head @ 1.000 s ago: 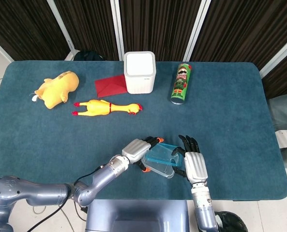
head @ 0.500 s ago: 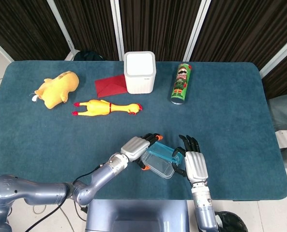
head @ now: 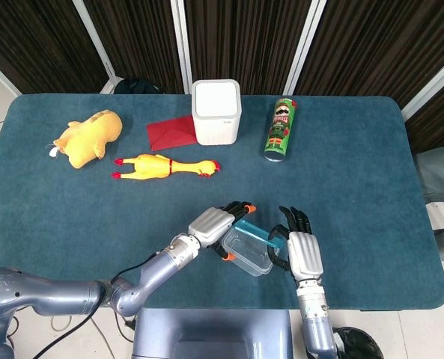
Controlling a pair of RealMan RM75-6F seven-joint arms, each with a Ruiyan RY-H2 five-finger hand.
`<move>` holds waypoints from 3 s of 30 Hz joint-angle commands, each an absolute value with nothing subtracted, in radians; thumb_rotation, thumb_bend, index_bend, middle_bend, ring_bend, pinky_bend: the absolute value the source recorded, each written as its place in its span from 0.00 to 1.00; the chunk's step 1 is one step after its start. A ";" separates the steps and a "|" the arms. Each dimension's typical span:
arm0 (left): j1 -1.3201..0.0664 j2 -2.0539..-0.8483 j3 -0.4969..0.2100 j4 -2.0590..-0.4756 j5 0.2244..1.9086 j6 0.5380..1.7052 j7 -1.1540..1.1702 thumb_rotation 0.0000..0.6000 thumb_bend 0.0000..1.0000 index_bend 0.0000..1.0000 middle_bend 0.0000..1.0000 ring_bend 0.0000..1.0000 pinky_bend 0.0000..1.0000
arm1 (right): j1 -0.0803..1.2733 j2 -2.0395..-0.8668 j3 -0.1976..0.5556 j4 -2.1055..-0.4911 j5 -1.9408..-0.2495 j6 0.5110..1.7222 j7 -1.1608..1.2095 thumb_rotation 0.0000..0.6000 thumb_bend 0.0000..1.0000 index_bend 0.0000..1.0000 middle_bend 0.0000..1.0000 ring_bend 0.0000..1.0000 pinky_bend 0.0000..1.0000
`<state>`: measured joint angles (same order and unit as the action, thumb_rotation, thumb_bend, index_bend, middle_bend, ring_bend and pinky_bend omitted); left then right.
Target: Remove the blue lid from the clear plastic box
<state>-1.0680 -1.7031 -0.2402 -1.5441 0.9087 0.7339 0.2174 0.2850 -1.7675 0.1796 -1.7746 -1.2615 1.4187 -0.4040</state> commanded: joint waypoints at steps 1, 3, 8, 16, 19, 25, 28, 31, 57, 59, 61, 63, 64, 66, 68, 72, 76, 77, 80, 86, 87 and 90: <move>-1.071 -1.693 -0.246 -1.558 0.909 0.739 0.218 1.00 0.00 0.00 0.01 0.01 0.22 | 0.285 -1.766 0.180 -1.776 -1.261 1.419 -0.403 1.00 0.61 0.58 0.14 0.00 0.00; -1.073 -1.684 -0.250 -1.568 0.910 0.744 0.219 1.00 0.00 0.00 0.01 0.01 0.21 | 0.283 -1.764 0.180 -1.779 -1.259 1.420 -0.400 1.00 0.61 0.58 0.15 0.00 0.00; -1.075 -1.670 -0.259 -1.585 0.912 0.758 0.219 1.00 0.00 0.00 0.01 0.01 0.20 | 0.280 -1.763 0.179 -1.791 -1.257 1.424 -0.393 1.00 0.61 0.58 0.15 0.00 0.00; -1.075 -1.651 -0.260 -1.602 0.906 0.771 0.219 1.00 0.00 0.00 0.01 0.01 0.20 | 0.285 -1.774 0.188 -1.791 -1.254 1.426 -0.393 1.00 0.61 0.59 0.15 0.00 0.00; -1.073 -1.645 -0.262 -1.606 0.907 0.777 0.211 1.00 0.00 0.00 0.01 0.01 0.20 | 0.287 -1.777 0.196 -1.787 -1.249 1.428 -0.393 1.00 0.61 0.59 0.15 0.00 0.00; -1.071 -1.632 -0.267 -1.613 0.910 0.786 0.203 1.00 0.00 0.00 0.01 0.01 0.20 | 0.294 -1.781 0.212 -1.781 -1.251 1.432 -0.388 1.00 0.61 0.59 0.15 0.00 0.00; -1.068 -1.628 -0.267 -1.619 0.914 0.794 0.200 1.00 0.00 0.00 0.01 0.01 0.20 | 0.300 -1.785 0.222 -1.778 -1.255 1.434 -0.387 1.00 0.61 0.60 0.16 0.00 0.00; -1.063 -1.626 -0.269 -1.625 0.919 0.805 0.195 1.00 0.00 0.00 0.01 0.01 0.20 | 0.305 -1.787 0.234 -1.776 -1.258 1.439 -0.387 1.00 0.61 0.60 0.16 0.00 0.00; -0.959 -1.456 -0.281 -1.752 1.020 0.889 0.095 1.00 0.00 0.00 0.01 0.01 0.20 | 0.378 -1.635 0.437 -1.688 -1.140 1.393 -0.466 1.00 0.61 0.61 0.17 0.00 0.00; -0.945 -1.431 -0.279 -1.770 1.031 0.894 0.082 1.00 0.00 0.00 0.01 0.01 0.20 | 0.379 -1.611 0.442 -1.694 -1.116 1.385 -0.487 1.00 0.61 0.61 0.17 0.00 0.00; -0.929 -1.400 -0.276 -1.789 1.044 0.903 0.073 1.00 0.00 0.00 0.01 0.01 0.20 | 0.383 -1.593 0.446 -1.698 -1.092 1.379 -0.512 1.00 0.61 0.61 0.17 0.00 0.00; -0.907 -1.362 -0.269 -1.815 1.060 0.912 0.060 1.00 0.00 0.00 0.01 0.01 0.20 | 0.393 -1.574 0.444 -1.695 -1.071 1.370 -0.553 1.00 0.61 0.61 0.17 0.00 0.00; -0.900 -1.349 -0.268 -1.823 1.065 0.916 0.055 1.00 0.00 0.00 0.01 0.01 0.20 | 0.397 -1.569 0.442 -1.690 -1.066 1.367 -0.568 1.00 0.61 0.61 0.17 0.00 0.00; -0.879 -1.312 -0.263 -1.841 1.082 0.924 0.040 1.00 0.00 0.00 0.01 0.01 0.20 | 0.409 -1.561 0.435 -1.680 -1.035 1.357 -0.615 1.00 0.61 0.61 0.17 0.00 0.00; -0.862 -1.282 -0.258 -1.852 1.092 0.929 0.026 1.00 0.00 0.00 0.01 0.01 0.20 | 0.420 -1.559 0.428 -1.675 -0.995 1.351 -0.669 1.00 0.61 0.61 0.17 0.00 0.00; -0.834 -1.231 -0.251 -1.864 1.118 0.933 -0.005 1.00 0.00 0.00 0.01 0.01 0.20 | 0.441 -1.563 0.415 -1.680 -0.911 1.350 -0.761 1.00 0.61 0.57 0.16 0.00 0.00; -0.812 -1.195 -0.244 -1.873 1.140 0.934 -0.035 1.00 0.00 0.00 0.01 0.01 0.20 | 0.457 -1.564 0.397 -1.681 -0.857 1.345 -0.816 1.00 0.61 0.21 0.06 0.00 0.00; -0.806 -1.185 -0.241 -1.875 1.146 0.935 -0.041 1.00 0.00 0.00 0.01 0.01 0.20 | 0.461 -1.564 0.391 -1.681 -0.847 1.343 -0.822 1.00 0.59 0.09 0.03 0.00 0.00; -0.791 -1.169 -0.237 -1.879 1.160 0.938 -0.060 1.00 0.00 0.00 0.01 0.00 0.19 | 0.469 -1.567 0.384 -1.683 -0.829 1.345 -0.827 1.00 0.48 0.00 0.00 0.00 0.00; -0.766 -1.153 -0.225 -1.876 1.190 0.951 -0.088 1.00 0.00 0.00 0.01 0.00 0.18 | 0.481 -1.559 0.379 -1.697 -0.839 1.363 -0.807 1.00 0.41 0.00 0.00 0.00 0.00; -0.763 -1.152 -0.224 -1.876 1.194 0.954 -0.090 1.00 0.00 0.00 0.01 0.00 0.18 | 0.481 -1.555 0.379 -1.704 -0.840 1.366 -0.804 1.00 0.41 0.00 0.00 0.00 0.00; -0.747 -1.141 -0.210 -1.874 1.220 0.970 -0.085 1.00 0.00 0.00 0.01 0.00 0.17 | 0.473 -1.520 0.377 -1.742 -0.851 1.370 -0.781 1.00 0.40 0.00 0.00 0.00 0.00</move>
